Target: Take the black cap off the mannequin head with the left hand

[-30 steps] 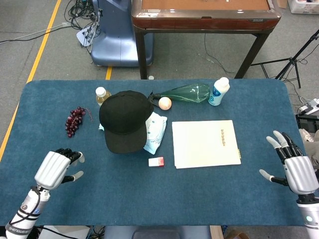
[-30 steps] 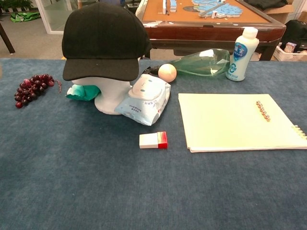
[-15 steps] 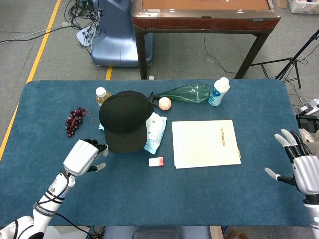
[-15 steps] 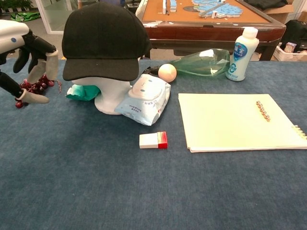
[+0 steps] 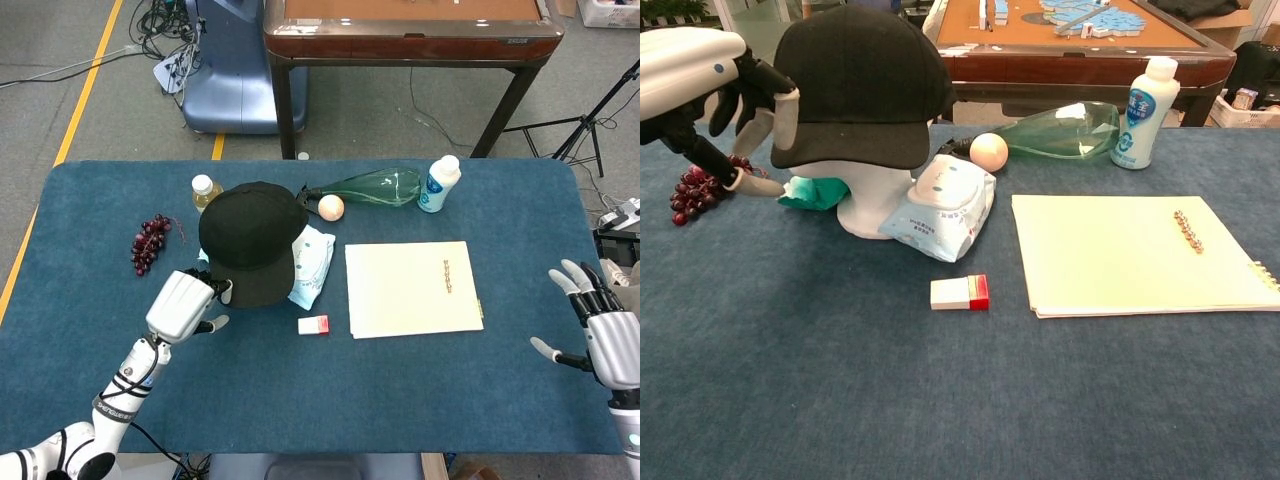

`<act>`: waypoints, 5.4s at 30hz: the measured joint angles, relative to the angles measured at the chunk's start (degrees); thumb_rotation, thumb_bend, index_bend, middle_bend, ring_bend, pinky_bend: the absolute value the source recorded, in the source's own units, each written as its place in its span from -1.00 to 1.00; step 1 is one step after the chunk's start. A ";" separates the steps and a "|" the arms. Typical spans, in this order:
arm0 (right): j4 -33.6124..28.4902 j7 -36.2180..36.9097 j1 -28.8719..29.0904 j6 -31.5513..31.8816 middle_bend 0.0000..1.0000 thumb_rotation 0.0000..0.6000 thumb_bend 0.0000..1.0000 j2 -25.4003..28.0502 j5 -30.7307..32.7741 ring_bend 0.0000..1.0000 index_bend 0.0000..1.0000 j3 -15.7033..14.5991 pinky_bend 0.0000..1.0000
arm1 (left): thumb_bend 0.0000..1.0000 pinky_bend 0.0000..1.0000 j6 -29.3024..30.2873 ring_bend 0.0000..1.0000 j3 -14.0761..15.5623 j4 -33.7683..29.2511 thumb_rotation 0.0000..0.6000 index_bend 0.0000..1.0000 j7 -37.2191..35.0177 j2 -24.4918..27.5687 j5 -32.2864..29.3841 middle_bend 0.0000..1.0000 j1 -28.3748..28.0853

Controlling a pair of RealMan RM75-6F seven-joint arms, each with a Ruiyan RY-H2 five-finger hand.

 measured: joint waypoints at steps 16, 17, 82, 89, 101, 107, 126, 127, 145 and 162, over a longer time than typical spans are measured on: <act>-0.13 -0.32 0.15 -0.59 -0.83 1.00 -1.00 0.08 0.22 -0.97 -0.78 0.07 -0.62 | -1.00 0.31 0.08 0.24 -0.98 2.18 1.00 0.22 -2.03 -3.40 -2.08 0.56 -2.76; -0.15 -0.31 0.15 -0.62 -0.83 1.00 -1.00 0.10 0.22 -0.97 -0.78 0.06 -0.62 | -1.00 0.31 0.23 0.24 -1.05 2.57 1.00 0.23 -2.08 -3.68 -2.11 0.56 -2.88; -0.35 -1.81 0.85 -2.57 -0.83 1.00 -1.00 -0.01 0.92 -0.97 -0.78 0.10 -0.62 | 0.20 0.41 12.09 0.28 -3.02 7.08 1.00 0.24 -1.80 -2.92 3.46 0.54 -4.11; -0.37 -1.92 1.06 -3.10 -0.83 1.00 -1.00 -0.03 1.18 -0.97 -0.78 0.13 -0.62 | 0.20 0.41 10.71 0.28 -4.97 5.25 1.00 0.25 0.44 -2.29 0.95 0.54 -5.28; -0.36 -2.29 1.42 -4.01 -0.83 1.00 -1.00 -0.11 1.63 -0.97 -0.78 0.16 -0.62 | 0.20 0.42 9.67 0.28 -8.43 3.33 1.00 0.25 3.04 -1.48 -2.09 0.55 -7.61; -0.36 -2.63 1.61 -4.49 -0.83 1.00 -1.00 -0.17 1.90 -0.97 -0.78 0.18 -0.62 | 0.20 0.42 8.24 0.28 -10.44 3.37 1.00 0.25 4.28 -0.96 -4.91 0.55 -9.17; -0.34 -2.90 1.89 -5.17 -0.83 1.00 -1.00 -0.26 2.38 -0.97 -0.78 0.25 -0.62 | 0.20 0.43 7.93 0.29 -14.95 7.58 1.00 0.25 6.03 -1.01 -13.13 0.56 -12.74; -0.35 -2.90 1.92 -5.24 -0.83 1.00 -1.00 -0.26 2.45 -0.97 -0.78 0.27 -0.62 | 0.20 0.43 8.24 0.30 -15.00 7.73 1.00 0.25 5.86 -1.00 -13.21 0.56 -12.74; -0.38 -3.07 1.94 -5.25 -0.83 1.00 -1.00 -0.35 2.50 -0.97 -0.78 0.24 -0.62 | 0.20 0.43 14.89 0.30 -15.29 10.67 1.00 0.25 5.55 2.21 -12.32 0.56 -10.52; -0.63 -5.01 2.32 -6.12 -0.83 1.00 -1.00 -0.85 2.67 -0.97 -0.78 0.10 -0.62 | 0.20 0.44 25.28 0.31 -7.76 12.26 1.00 0.25 1.82 7.09 -6.98 0.56 1.20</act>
